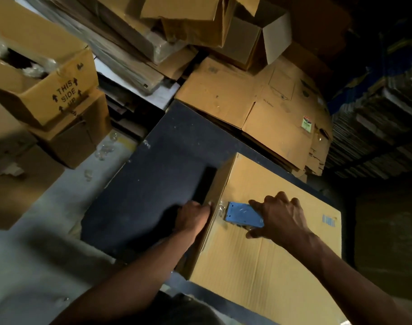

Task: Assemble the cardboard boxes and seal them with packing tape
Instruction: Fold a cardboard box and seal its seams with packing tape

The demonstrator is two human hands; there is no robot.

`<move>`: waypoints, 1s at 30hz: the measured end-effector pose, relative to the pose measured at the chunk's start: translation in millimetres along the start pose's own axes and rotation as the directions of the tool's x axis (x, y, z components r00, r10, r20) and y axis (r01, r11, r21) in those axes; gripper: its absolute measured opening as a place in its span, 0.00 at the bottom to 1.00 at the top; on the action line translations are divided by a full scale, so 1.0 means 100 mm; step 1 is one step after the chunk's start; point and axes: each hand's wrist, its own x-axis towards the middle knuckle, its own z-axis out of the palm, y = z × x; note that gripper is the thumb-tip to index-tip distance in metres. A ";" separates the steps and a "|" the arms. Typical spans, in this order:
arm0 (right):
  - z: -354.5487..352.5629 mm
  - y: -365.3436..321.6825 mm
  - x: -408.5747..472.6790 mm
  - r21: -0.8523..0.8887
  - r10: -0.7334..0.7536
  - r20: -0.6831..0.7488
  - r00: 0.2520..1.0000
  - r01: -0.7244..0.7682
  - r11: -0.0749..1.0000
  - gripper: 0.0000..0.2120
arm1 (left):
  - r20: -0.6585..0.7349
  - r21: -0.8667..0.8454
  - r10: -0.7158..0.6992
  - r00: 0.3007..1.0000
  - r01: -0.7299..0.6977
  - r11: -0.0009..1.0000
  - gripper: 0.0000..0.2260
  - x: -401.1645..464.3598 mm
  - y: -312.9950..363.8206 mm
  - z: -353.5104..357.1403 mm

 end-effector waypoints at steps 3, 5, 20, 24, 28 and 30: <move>-0.01 -0.06 0.02 0.005 -0.019 -0.011 1.000 0.019 1.000 0.40 | 0.104 0.198 -0.157 0.982 0.134 0.971 0.35 0.01 -0.29 -0.05; -0.01 -0.09 0.03 0.034 -0.026 -0.020 0.999 0.027 0.999 0.42 | 0.058 0.238 -0.074 0.996 0.058 0.969 0.27 0.02 -0.44 -0.08; 0.09 0.27 -0.02 0.002 -0.342 -0.028 0.939 0.343 0.939 0.32 | 0.416 0.681 0.657 0.629 -0.694 0.233 0.45 -0.43 -0.15 0.04; 0.10 0.47 -0.11 -0.003 -0.333 -0.056 0.941 0.333 0.943 0.33 | 0.396 0.791 0.599 0.696 -0.590 0.162 0.45 -0.51 -0.07 0.05; 0.32 0.68 -0.29 0.032 -0.327 -0.063 0.943 0.330 0.944 0.35 | 0.389 0.823 0.574 0.720 -0.551 0.134 0.45 -0.56 -0.04 0.07; 0.43 0.81 -0.37 0.062 -0.312 -0.061 0.948 0.316 0.947 0.36 | 0.395 0.830 0.563 0.726 -0.545 0.120 0.45 -0.59 -0.02 0.06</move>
